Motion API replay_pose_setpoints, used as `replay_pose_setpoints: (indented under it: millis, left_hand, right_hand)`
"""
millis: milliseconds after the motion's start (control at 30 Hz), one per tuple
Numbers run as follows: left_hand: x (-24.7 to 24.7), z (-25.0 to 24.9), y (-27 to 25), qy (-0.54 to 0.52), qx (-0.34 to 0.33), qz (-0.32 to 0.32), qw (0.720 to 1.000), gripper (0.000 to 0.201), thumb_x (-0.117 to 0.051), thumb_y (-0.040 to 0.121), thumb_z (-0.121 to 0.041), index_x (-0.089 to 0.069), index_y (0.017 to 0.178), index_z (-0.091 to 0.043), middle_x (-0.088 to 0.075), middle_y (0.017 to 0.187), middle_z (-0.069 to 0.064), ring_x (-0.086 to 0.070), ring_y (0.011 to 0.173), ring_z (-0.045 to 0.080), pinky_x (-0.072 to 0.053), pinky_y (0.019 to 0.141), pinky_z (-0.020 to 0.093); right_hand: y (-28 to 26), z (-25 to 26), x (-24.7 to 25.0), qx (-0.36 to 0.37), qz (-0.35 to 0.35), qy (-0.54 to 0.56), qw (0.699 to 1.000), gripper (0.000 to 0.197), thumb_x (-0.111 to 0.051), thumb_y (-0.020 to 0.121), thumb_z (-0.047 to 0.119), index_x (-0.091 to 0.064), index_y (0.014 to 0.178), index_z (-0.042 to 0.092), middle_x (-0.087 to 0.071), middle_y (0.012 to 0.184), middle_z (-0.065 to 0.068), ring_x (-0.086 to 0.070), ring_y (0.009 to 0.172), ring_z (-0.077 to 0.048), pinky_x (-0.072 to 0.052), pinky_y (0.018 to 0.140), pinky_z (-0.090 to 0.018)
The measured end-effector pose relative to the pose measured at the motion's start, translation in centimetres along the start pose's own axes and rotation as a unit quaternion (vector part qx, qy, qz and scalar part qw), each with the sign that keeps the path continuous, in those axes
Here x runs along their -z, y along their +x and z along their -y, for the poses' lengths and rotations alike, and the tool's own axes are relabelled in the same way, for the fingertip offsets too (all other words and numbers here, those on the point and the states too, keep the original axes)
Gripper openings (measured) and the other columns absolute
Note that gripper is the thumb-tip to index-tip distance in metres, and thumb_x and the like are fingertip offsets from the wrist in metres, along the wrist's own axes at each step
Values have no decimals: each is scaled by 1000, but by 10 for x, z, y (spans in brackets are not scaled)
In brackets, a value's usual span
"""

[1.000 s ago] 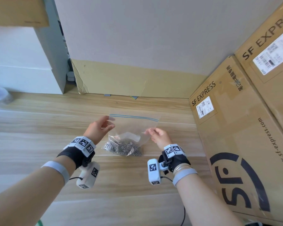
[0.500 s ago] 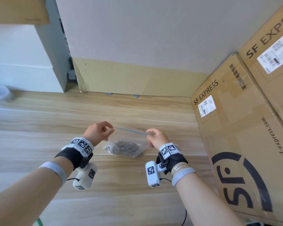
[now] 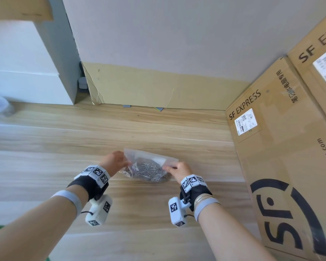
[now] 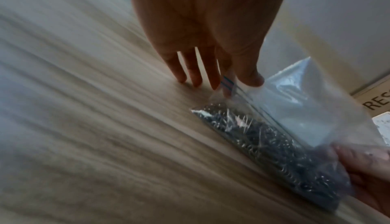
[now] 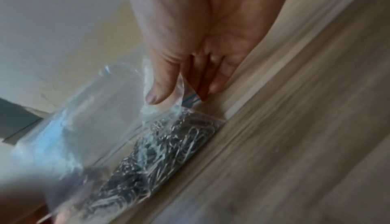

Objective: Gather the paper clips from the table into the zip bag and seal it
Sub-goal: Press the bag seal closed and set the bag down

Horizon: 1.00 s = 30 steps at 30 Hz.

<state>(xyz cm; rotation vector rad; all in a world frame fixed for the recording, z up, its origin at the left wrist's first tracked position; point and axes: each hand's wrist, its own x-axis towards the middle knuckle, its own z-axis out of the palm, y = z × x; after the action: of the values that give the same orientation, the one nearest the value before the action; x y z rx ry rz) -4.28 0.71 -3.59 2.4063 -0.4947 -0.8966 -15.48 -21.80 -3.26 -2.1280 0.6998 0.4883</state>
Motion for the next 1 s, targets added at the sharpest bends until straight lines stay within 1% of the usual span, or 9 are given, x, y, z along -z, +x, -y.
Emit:
replay_pose_setpoints:
  millis: [133,267,333,467,667,733,833,900,1000]
  left_hand:
    - [-6,-3,10,-52,-3,-10,999,25,-45,92,-29,-49,69,-24,-53,63,-9,-45,53,9,-42,54,20]
    - [-2,-14,26,-98,28,-14,995,26,-39,95,-25,-52,74,-16,-54,65,-2,-47,54,9,-39,50,18]
    - [3,-19,37,-121,46,-1,992,28,-38,96,-27,-55,81,-12,-54,67,3,-45,52,12,-40,49,20]
    - [19,-37,63,-222,83,-22,971,25,-38,95,-29,-56,92,-11,-58,72,2,-54,59,12,-44,48,22]
    - [36,-56,104,-336,132,-43,931,31,-40,94,-29,-57,97,-4,-61,78,3,-58,68,14,-45,51,24]
    - [39,-60,114,-336,138,-45,931,29,-41,94,-29,-57,96,-4,-60,76,4,-57,66,14,-48,47,23]
    - [40,-63,128,-328,161,-64,928,29,-43,94,-29,-57,85,-4,-59,75,6,-56,64,16,-55,58,28]
    - [38,-60,133,-273,174,-70,943,35,-41,95,-32,-57,78,-6,-60,79,10,-57,66,20,-54,72,35]
    - [34,-60,131,-114,173,-67,976,41,-34,97,-32,-62,96,-1,-62,82,10,-59,74,24,-52,77,35]
  right_hand:
    - [13,2,-9,-9,-36,18,999,39,-50,91,36,-65,98,1,-53,63,-2,-45,52,-13,-39,57,-28]
    - [27,8,-8,-26,-48,58,997,41,-44,94,33,-57,112,-2,-61,79,-16,-55,64,-22,-44,63,-31]
    - [36,16,2,-24,-49,82,995,39,-44,94,32,-52,120,3,-63,91,-12,-55,66,-17,-43,60,-26]
    - [65,35,33,-29,-75,116,990,47,-46,92,40,-42,128,9,-53,118,-2,-56,103,-23,-45,85,-33]
    - [111,43,62,-10,-74,92,993,36,-44,94,30,-48,125,14,-57,93,4,-47,63,-4,-40,57,-20]
    - [116,44,67,-3,-93,83,992,34,-45,94,26,-52,124,12,-63,92,2,-57,74,-10,-48,68,-23]
    - [121,47,69,1,-127,89,988,36,-48,93,22,-51,127,10,-57,129,-7,-53,116,-22,-41,96,-31]
    - [127,45,64,-1,-114,73,991,40,-47,93,30,-48,130,12,-52,135,-7,-51,121,-23,-40,101,-33]
    - [132,41,57,-7,-96,54,994,47,-42,93,42,-46,131,16,-53,134,-6,-55,115,-24,-45,99,-39]
